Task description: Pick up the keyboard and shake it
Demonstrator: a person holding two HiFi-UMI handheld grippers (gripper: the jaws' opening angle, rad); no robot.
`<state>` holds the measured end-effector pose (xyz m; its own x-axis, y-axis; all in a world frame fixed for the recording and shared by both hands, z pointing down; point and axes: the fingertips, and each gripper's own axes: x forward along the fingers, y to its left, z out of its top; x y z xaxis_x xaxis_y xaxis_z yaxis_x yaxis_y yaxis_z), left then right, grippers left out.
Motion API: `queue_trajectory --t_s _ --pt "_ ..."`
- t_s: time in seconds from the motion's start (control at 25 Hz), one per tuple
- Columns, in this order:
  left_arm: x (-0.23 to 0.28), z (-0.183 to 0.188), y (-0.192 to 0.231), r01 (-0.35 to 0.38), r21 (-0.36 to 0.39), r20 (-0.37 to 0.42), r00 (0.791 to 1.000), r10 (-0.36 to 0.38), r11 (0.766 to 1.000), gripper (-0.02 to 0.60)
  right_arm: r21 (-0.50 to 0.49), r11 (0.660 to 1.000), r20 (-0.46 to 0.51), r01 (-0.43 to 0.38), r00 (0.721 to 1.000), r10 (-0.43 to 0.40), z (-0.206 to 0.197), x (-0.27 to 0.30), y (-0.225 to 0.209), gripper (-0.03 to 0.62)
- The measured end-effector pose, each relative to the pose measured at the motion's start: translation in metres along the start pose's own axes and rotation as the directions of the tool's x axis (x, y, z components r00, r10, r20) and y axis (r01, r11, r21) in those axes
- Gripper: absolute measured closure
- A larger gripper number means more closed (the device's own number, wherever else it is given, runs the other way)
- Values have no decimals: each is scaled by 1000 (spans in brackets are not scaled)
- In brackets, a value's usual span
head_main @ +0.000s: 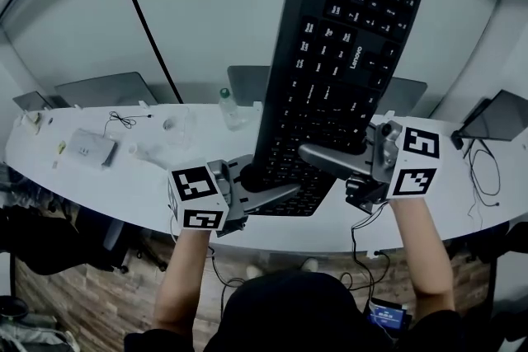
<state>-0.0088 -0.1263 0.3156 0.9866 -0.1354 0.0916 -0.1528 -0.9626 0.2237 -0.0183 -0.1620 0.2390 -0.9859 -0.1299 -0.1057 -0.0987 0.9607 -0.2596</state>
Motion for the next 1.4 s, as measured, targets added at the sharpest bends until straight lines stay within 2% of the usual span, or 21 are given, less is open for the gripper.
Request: queue_trajectory --t_s 0.12,0.28,0.44,0.64,0.84,1.04,1.24,1.4 --pt "1 0 -1 12 -7 3 1000 -12 1000 497 2 1000 8 -18 1000 18 1 1 2 418" --pt "2 0 -6 26 -10 1 1000 -26 1000 492 15 999 13 -47 999 46 1 -1 8 474" --pt "4 -1 -9 38 2 -12 999 -38 999 488 49 997 4 -56 998 56 0 -2 9 481" --pt "7 -1 1 15 21 -47 999 -14 1000 486 59 997 -11 -49 999 50 1 -1 3 500" --pt "5 -1 2 12 60 -36 999 -10 998 480 64 997 -11 -52 999 53 1 0 1 503" --pt "4 -1 -2 6 89 -35 999 -3 996 476 76 997 -13 -25 1000 27 0 -1 2 503" --pt "3 -2 4 -32 105 -39 999 36 994 440 58 998 -27 5 1000 -4 0 -1 0 503" --pt "-6 -6 11 -67 148 -24 997 71 987 405 39 998 -37 41 999 -39 0 -3 -2 503"
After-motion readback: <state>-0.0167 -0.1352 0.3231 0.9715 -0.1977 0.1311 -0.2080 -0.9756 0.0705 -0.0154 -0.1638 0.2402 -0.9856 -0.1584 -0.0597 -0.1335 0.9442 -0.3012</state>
